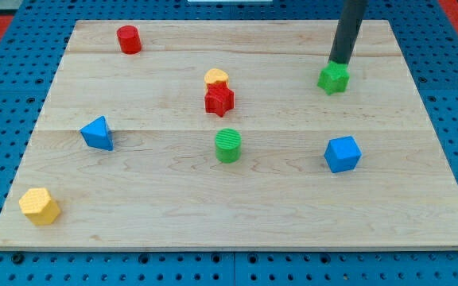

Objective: Push the green star into yellow heart

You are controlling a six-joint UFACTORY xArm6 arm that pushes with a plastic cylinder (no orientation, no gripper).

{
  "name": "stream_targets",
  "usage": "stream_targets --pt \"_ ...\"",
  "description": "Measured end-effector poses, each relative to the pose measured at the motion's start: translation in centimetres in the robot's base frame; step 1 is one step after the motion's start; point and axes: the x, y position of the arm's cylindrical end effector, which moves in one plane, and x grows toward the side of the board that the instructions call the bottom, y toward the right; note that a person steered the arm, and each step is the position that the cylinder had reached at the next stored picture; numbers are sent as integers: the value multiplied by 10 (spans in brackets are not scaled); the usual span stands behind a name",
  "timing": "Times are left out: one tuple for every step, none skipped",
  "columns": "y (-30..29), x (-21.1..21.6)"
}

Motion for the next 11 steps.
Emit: stream_targets --pt "35 23" --pt "62 49" --pt "-10 65" --pt "-44 45" --pt "-61 35" --pt "-101 28" --pt "-98 14" --pt "-98 -1" --pt "-98 -3" --pt "-102 -19" --pt "-116 -25"
